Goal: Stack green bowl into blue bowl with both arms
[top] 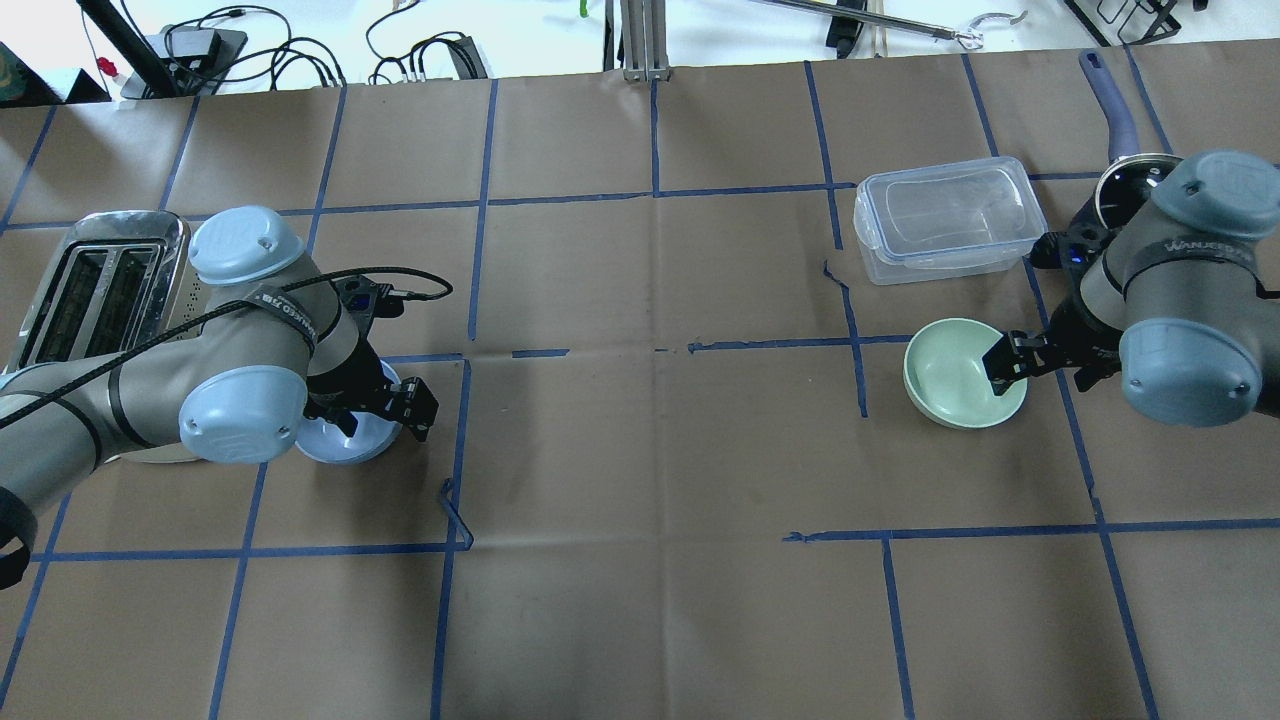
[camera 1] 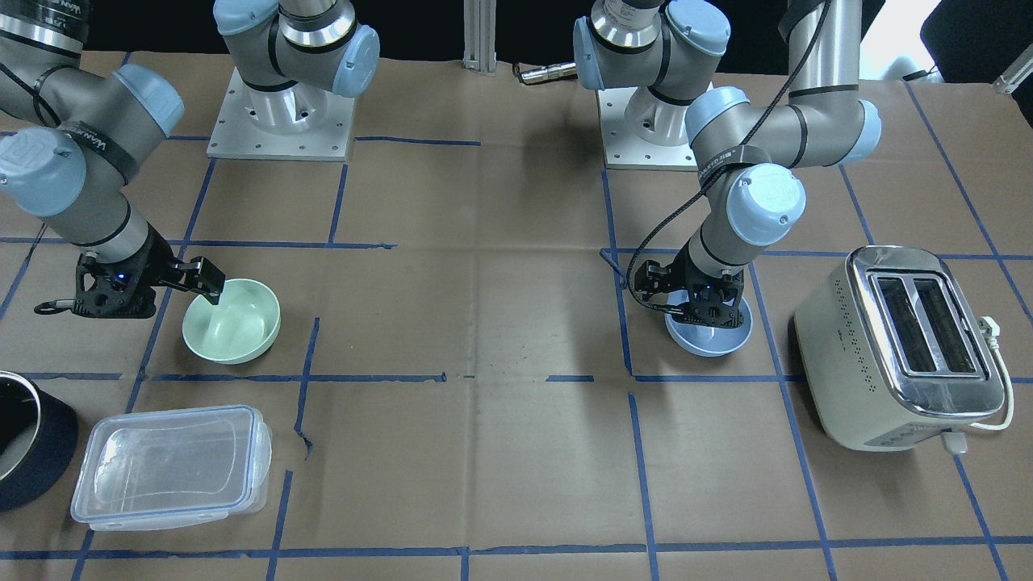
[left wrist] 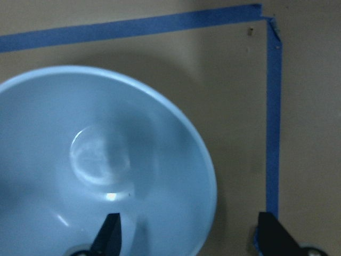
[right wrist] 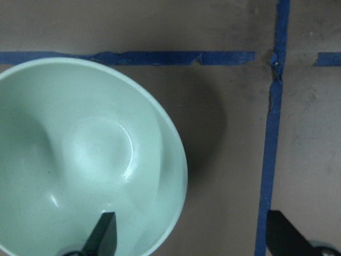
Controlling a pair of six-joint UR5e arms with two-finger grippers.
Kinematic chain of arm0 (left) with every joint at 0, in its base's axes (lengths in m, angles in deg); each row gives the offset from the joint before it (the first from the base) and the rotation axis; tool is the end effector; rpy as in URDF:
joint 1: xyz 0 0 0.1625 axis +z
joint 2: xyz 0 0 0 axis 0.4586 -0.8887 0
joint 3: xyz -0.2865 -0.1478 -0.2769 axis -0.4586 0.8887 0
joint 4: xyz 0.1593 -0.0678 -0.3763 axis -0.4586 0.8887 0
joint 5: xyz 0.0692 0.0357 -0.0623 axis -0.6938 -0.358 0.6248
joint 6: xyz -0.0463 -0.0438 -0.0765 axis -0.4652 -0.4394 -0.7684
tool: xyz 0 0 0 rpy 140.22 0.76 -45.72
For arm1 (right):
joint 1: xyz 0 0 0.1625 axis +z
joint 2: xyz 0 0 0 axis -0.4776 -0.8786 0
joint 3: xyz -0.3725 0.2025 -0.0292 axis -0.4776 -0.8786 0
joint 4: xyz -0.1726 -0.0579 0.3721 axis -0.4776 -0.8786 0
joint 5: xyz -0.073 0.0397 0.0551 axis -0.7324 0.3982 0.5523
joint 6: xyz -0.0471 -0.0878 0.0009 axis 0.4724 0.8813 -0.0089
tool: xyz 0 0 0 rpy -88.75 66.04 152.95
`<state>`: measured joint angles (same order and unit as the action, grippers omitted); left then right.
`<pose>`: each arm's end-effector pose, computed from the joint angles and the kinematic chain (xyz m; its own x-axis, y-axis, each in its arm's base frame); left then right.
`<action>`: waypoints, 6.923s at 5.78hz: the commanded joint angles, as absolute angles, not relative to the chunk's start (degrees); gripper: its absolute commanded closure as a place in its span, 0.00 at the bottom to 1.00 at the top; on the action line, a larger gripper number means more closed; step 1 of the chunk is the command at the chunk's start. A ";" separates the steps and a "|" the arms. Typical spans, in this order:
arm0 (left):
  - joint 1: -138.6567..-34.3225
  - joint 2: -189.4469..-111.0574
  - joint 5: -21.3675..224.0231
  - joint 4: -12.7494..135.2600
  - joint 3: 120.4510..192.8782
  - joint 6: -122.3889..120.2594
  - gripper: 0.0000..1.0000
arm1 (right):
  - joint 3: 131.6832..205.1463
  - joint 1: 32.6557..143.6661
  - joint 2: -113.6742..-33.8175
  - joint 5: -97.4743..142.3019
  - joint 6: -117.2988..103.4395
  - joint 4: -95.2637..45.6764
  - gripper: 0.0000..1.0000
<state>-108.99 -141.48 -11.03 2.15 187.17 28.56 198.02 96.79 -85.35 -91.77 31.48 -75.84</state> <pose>-0.0652 -0.4662 0.2014 -0.9931 0.1135 0.0285 0.1166 0.9798 0.1626 -0.0458 -0.4693 0.2197 -1.0000 -0.0034 -0.0027 -0.0036 0.9981 0.0611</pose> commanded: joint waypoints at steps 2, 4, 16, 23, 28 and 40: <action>-109.21 -141.82 -11.00 1.49 185.85 28.70 1.00 | 198.38 96.82 -84.89 -91.67 31.28 -76.11 0.77; -113.48 -141.47 -9.95 1.58 182.53 28.43 1.00 | 197.94 96.82 -85.23 -91.14 31.19 -75.93 0.92; -133.61 -143.10 -10.65 21.03 156.67 14.62 0.02 | 166.30 103.99 -88.15 -86.83 24.12 -37.07 0.92; -120.90 -131.71 -10.47 35.06 154.38 16.04 0.02 | 166.56 133.65 -72.25 -82.79 -15.30 -61.07 0.92; -121.07 -131.62 -10.64 35.06 154.64 15.34 0.02 | 173.77 133.56 -71.26 -83.48 -15.04 -71.77 0.91; -120.99 -131.36 -10.91 35.06 154.55 15.34 0.02 | 161.03 120.11 -92.27 -91.75 3.59 -30.84 0.00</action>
<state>-120.98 -131.37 -10.85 35.06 154.55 15.34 161.02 120.15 -91.83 -91.67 3.54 -31.19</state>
